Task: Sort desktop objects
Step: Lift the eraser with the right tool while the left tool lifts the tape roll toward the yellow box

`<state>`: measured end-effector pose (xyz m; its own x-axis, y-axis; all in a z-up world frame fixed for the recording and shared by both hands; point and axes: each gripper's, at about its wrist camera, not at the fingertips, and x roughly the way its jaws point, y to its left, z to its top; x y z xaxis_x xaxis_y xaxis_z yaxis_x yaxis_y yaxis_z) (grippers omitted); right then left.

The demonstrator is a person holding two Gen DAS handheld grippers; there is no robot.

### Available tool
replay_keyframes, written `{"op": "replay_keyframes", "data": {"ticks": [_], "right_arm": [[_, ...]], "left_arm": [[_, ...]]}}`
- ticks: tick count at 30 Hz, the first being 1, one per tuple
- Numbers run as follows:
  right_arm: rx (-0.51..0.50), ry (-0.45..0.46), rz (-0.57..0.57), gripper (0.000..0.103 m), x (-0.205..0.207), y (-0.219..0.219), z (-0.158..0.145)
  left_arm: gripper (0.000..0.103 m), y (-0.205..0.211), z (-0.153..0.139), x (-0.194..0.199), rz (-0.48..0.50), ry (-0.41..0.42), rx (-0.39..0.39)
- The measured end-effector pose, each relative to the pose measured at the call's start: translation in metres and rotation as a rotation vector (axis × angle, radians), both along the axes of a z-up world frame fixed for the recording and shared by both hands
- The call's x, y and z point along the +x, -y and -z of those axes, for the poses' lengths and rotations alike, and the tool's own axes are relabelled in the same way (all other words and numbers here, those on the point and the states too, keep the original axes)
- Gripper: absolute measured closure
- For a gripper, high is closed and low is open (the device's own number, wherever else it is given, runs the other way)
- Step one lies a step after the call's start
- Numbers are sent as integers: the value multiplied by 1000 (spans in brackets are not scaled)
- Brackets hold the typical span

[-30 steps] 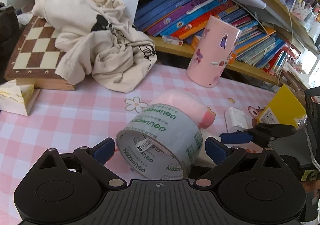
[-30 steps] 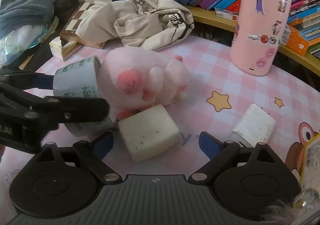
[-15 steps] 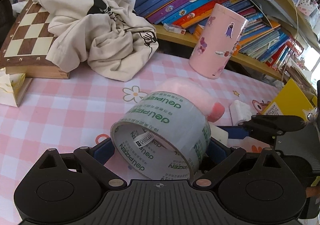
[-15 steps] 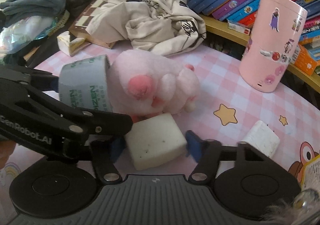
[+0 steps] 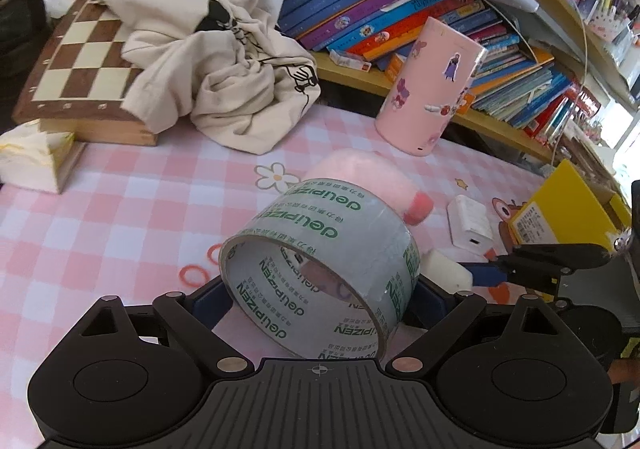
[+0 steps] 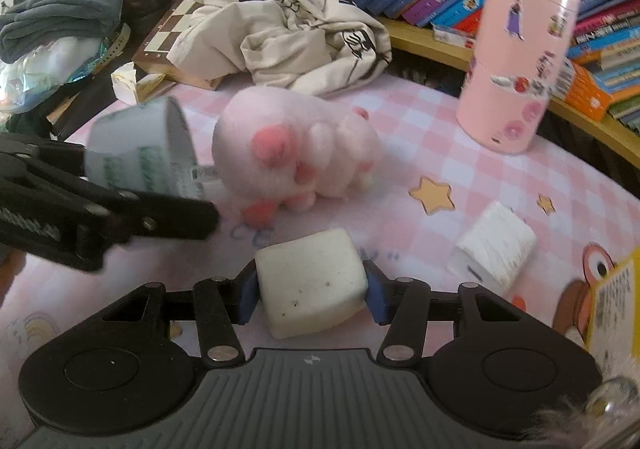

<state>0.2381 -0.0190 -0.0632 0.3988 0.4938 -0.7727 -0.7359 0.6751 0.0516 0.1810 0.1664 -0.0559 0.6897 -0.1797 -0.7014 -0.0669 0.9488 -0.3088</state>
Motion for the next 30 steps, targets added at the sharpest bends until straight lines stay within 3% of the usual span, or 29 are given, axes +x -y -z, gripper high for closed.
{"op": "replay_keyframes", "data": {"ticks": [15,30], "right_arm": [[-25,-16,1,53,-51,26,-19],[-47,-59,67,53,-92,61,-28]], "left_arm": [[9,8,-23,-60,9,17,-16],[9,22,-32,-103,48,9,-95]]}}
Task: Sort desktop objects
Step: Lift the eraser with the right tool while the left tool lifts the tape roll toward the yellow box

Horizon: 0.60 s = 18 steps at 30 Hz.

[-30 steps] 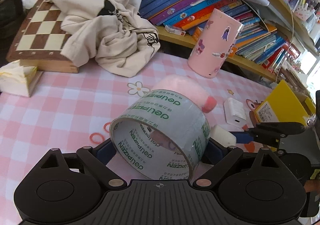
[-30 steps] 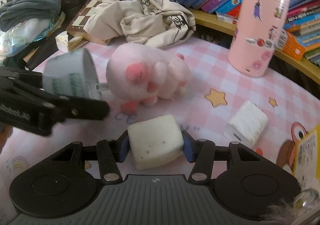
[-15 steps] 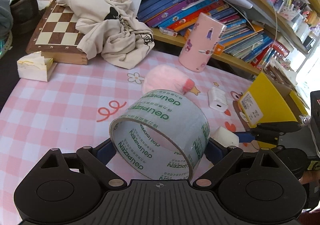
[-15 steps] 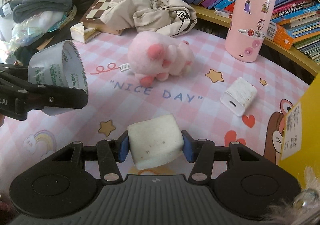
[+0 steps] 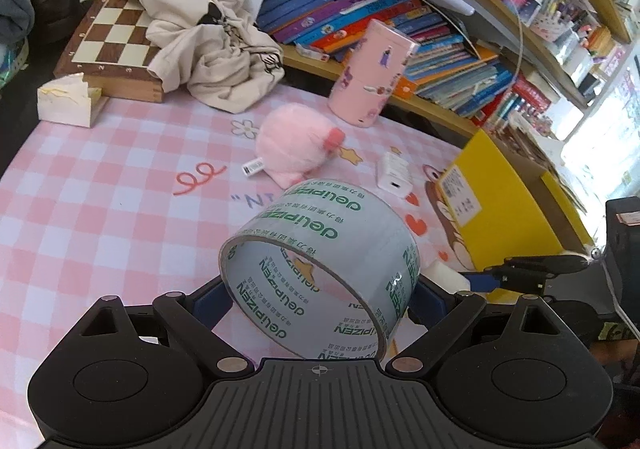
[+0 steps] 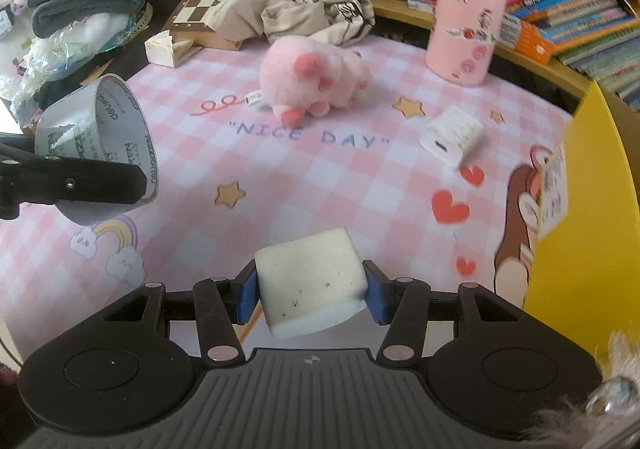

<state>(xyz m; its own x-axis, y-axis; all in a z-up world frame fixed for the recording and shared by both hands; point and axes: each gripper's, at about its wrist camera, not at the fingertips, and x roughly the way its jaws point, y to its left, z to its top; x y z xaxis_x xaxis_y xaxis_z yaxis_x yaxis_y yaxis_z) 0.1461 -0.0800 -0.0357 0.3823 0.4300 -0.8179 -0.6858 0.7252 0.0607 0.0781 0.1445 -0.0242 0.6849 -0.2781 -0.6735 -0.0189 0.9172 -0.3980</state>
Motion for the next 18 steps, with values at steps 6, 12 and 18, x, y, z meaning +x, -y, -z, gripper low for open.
{"op": "replay_keyframes", "data": {"ticks": [6,12,18], "right_arm": [[12,-14,50,53,-16,21,-2],[17,-21,117,53,-31,40,-5],[6,-29,189,53,-46,63,-10]], "left_arm": [[9,12,-2,-12,44,-10,-17],[9,24,-6,-21,87,-13,-41],[9,34,-12,-27,135,-6,-36]]}}
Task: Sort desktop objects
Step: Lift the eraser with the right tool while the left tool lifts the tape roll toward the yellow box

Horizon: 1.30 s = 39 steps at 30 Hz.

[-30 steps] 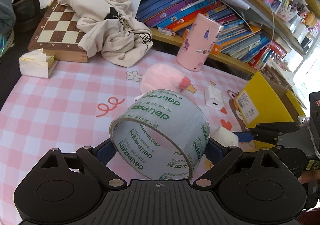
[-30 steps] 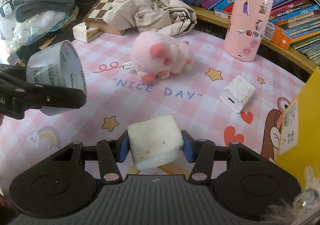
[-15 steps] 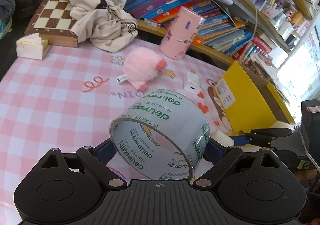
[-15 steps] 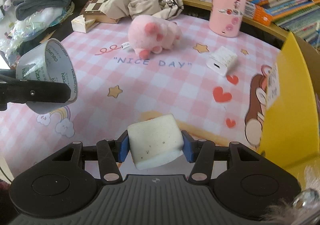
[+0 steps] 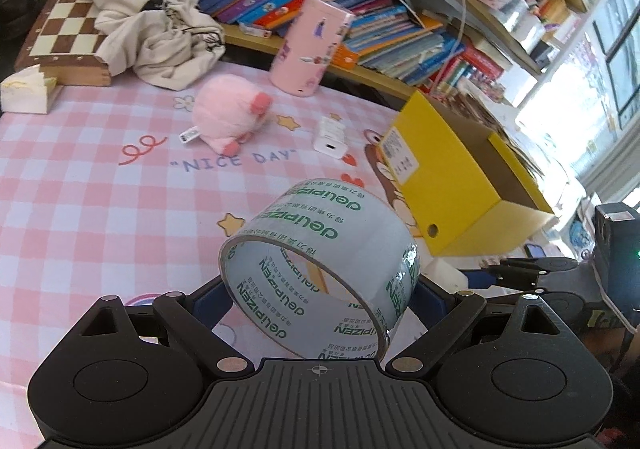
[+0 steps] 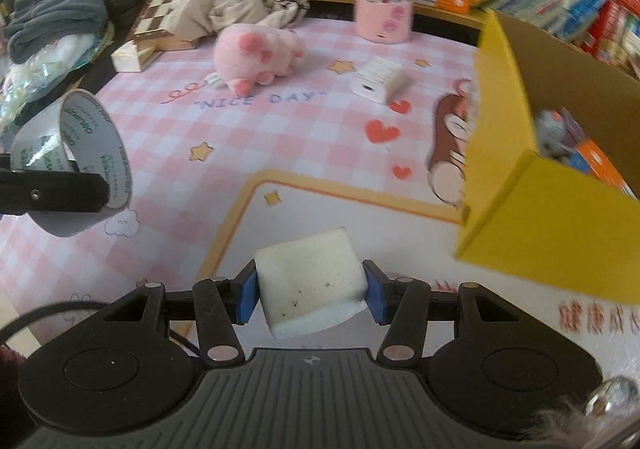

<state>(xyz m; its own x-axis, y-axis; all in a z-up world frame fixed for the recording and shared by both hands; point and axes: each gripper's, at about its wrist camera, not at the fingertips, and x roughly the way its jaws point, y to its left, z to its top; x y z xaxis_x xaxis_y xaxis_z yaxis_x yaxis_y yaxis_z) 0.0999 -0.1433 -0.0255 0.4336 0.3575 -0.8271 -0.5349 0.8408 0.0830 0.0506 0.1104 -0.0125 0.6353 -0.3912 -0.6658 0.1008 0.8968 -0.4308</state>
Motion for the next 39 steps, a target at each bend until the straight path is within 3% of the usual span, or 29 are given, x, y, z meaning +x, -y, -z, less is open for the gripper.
{"op": "replay_keyframes", "data": {"ticks": [21,39], "right_arm": [[-15,-39,234,53,-47,55,0],[-26,-31,327,53,-54,103,-6]], "left_arm": [[9,50,-1,6,228,1,-11],[9,96,-3,16,298,-13,-14]]}}
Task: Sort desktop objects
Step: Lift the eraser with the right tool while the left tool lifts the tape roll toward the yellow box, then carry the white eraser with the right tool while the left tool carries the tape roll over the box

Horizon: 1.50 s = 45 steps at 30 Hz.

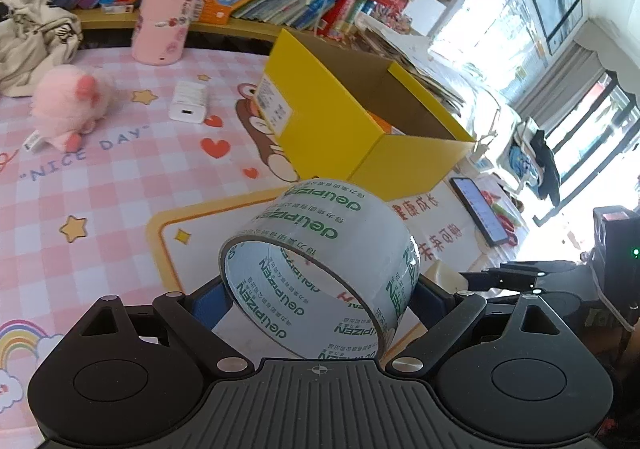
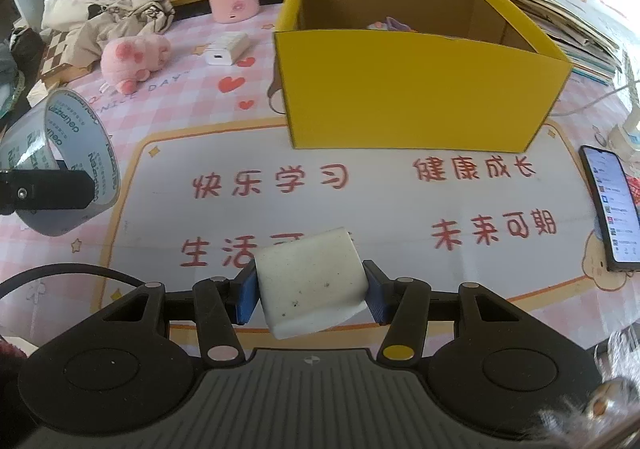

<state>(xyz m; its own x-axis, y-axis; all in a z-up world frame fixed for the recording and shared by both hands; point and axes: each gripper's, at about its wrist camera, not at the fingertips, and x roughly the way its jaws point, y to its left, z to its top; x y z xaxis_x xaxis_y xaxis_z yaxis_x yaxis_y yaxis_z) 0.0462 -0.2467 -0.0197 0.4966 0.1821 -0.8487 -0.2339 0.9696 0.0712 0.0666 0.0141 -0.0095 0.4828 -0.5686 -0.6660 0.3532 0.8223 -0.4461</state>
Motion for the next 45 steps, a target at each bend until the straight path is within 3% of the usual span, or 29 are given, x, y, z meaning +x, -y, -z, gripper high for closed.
{"op": "replay_keyframes", "data": {"ticks": [24,45], "right_arm": [[-6,7,68,53,8,72,-2],[-4,9,46,53,44,129,-6]], "left_arm": [[9,79,-1,15,73,-10,23],[9,142,-4,49,93,9,0]]}}
